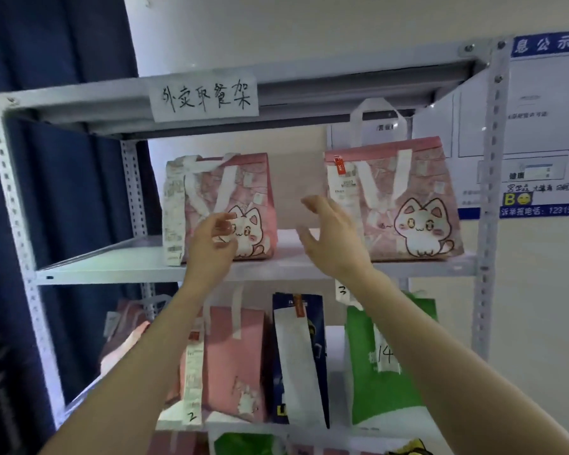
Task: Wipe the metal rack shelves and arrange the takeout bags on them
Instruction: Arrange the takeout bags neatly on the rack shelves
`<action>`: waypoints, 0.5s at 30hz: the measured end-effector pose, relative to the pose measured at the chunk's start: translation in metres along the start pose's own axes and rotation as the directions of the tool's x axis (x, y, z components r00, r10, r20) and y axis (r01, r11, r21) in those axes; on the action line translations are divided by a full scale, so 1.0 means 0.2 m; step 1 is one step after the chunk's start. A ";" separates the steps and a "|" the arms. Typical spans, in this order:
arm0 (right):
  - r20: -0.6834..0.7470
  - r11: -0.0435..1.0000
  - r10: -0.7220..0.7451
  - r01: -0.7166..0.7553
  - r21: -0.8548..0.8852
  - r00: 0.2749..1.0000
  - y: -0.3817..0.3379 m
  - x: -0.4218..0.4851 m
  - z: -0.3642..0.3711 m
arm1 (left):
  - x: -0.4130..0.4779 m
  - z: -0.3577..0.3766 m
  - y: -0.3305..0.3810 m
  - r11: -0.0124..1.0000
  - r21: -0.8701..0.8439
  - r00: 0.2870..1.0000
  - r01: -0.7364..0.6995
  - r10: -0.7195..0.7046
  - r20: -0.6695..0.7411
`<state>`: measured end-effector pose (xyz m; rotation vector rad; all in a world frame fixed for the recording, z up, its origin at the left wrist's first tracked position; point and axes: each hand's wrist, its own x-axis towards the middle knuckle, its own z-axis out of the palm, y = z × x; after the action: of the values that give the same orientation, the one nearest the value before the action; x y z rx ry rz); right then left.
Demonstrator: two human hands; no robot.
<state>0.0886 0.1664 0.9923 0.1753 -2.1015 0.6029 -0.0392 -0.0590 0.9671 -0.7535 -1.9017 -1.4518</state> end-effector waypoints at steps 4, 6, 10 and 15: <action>0.142 0.985 0.155 -0.163 0.048 0.978 -0.09 0.08 0.36 | 0.09 -0.27 -0.25 0.985 0.149 0.981 0.083 -0.054 -0.186; 0.162 0.961 0.256 -0.269 0.064 0.953 -0.09 0.13 0.51 | 0.15 -0.37 -0.38 0.977 0.150 0.979 0.149 -0.125 -0.160; 0.131 0.904 0.394 -0.410 0.126 0.910 -0.08 0.21 0.74 | 0.30 -0.47 -0.58 0.984 -0.001 0.978 0.179 -0.178 0.112; 0.068 0.901 0.421 -0.425 0.081 0.905 -0.26 0.29 0.95 | 0.42 -0.63 -0.76 0.995 -0.001 0.983 0.099 -0.097 0.158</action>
<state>-0.0682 0.0364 0.9703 -0.2265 -2.1726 0.9655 -0.1902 -0.2114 0.9626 -0.8096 -2.0789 -1.4996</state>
